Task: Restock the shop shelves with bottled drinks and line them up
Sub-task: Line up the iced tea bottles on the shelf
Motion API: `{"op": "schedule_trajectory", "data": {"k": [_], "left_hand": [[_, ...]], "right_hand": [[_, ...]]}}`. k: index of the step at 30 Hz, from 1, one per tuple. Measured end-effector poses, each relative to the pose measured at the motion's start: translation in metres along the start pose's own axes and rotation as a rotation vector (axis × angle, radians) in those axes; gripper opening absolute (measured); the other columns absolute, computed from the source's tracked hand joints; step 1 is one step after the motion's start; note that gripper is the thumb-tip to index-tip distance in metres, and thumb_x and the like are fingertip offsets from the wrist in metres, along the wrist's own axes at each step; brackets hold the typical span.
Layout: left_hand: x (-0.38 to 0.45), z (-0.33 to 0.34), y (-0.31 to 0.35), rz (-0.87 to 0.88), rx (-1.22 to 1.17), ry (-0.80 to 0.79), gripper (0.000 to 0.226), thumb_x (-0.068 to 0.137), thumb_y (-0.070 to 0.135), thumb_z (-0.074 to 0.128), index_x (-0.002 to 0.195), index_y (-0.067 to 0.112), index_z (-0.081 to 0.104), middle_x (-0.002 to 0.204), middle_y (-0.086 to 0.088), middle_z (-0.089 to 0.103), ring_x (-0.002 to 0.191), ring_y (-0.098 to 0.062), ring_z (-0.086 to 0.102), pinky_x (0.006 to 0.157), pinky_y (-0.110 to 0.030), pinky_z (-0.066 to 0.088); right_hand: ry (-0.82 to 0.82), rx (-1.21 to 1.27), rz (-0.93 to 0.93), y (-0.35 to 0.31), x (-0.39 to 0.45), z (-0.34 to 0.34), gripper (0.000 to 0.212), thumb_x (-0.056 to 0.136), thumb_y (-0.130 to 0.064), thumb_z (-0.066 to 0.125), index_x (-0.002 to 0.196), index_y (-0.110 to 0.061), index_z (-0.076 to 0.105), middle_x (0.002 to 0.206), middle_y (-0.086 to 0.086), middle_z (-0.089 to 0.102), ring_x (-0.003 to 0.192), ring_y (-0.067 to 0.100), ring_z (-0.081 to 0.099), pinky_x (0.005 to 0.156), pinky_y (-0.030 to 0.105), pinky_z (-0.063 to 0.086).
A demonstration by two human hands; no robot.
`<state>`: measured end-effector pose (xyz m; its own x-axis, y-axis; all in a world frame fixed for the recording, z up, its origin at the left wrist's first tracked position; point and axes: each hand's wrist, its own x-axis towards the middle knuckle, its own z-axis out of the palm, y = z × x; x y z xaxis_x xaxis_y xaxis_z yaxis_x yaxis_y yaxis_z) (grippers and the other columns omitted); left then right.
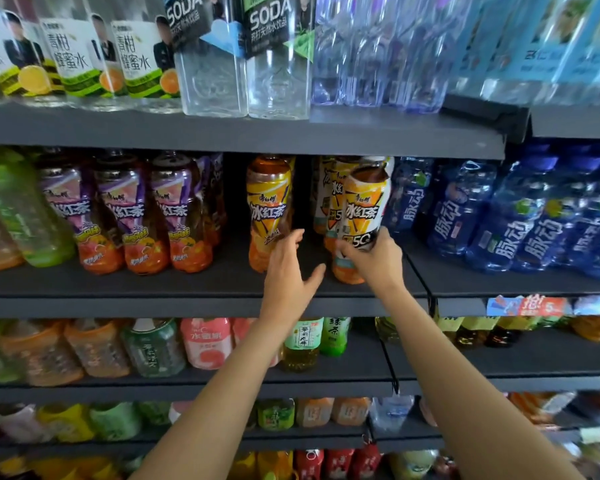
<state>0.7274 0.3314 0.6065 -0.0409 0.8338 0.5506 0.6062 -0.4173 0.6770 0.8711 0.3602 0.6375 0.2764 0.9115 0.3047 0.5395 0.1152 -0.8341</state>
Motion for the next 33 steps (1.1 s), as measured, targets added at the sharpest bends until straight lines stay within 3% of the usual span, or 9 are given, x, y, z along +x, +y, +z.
{"op": "schedule_trajectory", "data": {"k": [3,7,9,11,14,18,23,28,33], "left_hand": [[-0.002,0.008,-0.001,-0.048,-0.038,-0.146,0.077,0.076,0.027,0.074,0.139,0.01,0.032,0.137,-0.005,0.044,0.127,-0.018,0.04,0.1,-0.028,0.035],[0.004,0.008,0.004,-0.157,-0.094,-0.016,0.062,0.078,0.027,0.072,0.13,0.012,0.042,0.126,-0.004,0.055,0.118,-0.021,0.05,0.09,-0.029,0.041],[0.008,0.008,0.007,-0.179,-0.008,-0.003,0.058,0.08,0.029,0.07,0.129,0.011,0.042,0.126,-0.004,0.055,0.117,-0.022,0.051,0.088,-0.027,0.039],[0.011,0.01,0.011,-0.209,0.036,0.0,0.055,0.081,0.027,0.069,0.126,0.01,0.043,0.125,-0.005,0.056,0.116,-0.022,0.052,0.088,-0.028,0.04],[0.015,0.014,0.017,-0.281,0.065,0.01,0.05,0.081,0.025,0.069,0.121,0.01,0.043,0.122,-0.005,0.058,0.114,-0.024,0.053,0.086,-0.029,0.041],[0.016,0.021,0.023,-0.35,0.12,0.051,0.049,0.08,0.027,0.069,0.118,0.01,0.042,0.119,-0.006,0.059,0.111,-0.025,0.054,0.078,-0.027,0.038],[0.014,0.028,0.026,-0.343,0.122,0.119,0.051,0.08,0.028,0.07,0.119,0.01,0.043,0.118,-0.006,0.059,0.11,-0.024,0.055,0.078,-0.027,0.039],[0.012,0.031,0.03,-0.357,0.108,0.16,0.047,0.08,0.024,0.07,0.117,0.01,0.044,0.116,-0.004,0.06,0.108,-0.023,0.057,0.08,-0.029,0.042],[0.013,0.031,0.032,-0.377,0.109,0.155,0.047,0.08,0.023,0.07,0.117,0.011,0.044,0.117,-0.004,0.06,0.108,-0.022,0.057,0.079,-0.027,0.042]], "right_hand": [[-0.138,-0.025,-0.092,-0.012,-0.012,0.015,0.052,0.075,-0.035,0.075,0.112,-0.005,0.053,0.106,0.007,0.066,0.097,0.02,0.061,0.064,0.011,0.037],[-0.324,0.123,-0.078,-0.013,-0.003,0.015,0.046,0.08,-0.037,0.07,0.115,-0.008,0.058,0.113,0.005,0.065,0.104,0.016,0.06,0.086,0.027,0.049],[-0.193,0.299,0.025,-0.002,0.008,0.0,0.05,0.083,-0.039,0.066,0.122,-0.009,0.057,0.12,0.006,0.063,0.11,0.016,0.058,0.095,0.034,0.048],[-0.07,0.262,0.076,0.007,0.024,-0.009,0.057,0.084,-0.038,0.066,0.13,-0.009,0.049,0.13,0.006,0.055,0.117,0.018,0.053,0.098,0.032,0.045],[-0.12,0.041,0.034,0.007,0.048,0.003,0.066,0.079,-0.03,0.072,0.132,-0.006,0.041,0.132,0.011,0.051,0.12,0.025,0.05,0.093,0.033,0.043],[-0.112,-0.053,-0.057,0.006,0.062,0.027,0.05,0.076,-0.022,0.072,0.112,-0.004,0.043,0.116,0.016,0.058,0.109,0.034,0.054,0.087,0.044,0.048],[-0.114,-0.147,-0.118,0.023,0.059,0.0,0.052,0.077,-0.027,0.07,0.111,0.0,0.042,0.115,0.017,0.054,0.105,0.036,0.054,0.084,0.046,0.047],[0.006,-0.171,-0.075,0.052,0.059,-0.053,0.054,0.079,-0.031,0.072,0.111,0.002,0.043,0.116,0.019,0.053,0.107,0.037,0.052,0.084,0.046,0.046],[-0.056,-0.072,-0.05,0.06,0.066,-0.067,0.056,0.078,-0.024,0.074,0.118,0.0,0.042,0.122,0.018,0.053,0.114,0.034,0.05,0.087,0.041,0.042]]}}
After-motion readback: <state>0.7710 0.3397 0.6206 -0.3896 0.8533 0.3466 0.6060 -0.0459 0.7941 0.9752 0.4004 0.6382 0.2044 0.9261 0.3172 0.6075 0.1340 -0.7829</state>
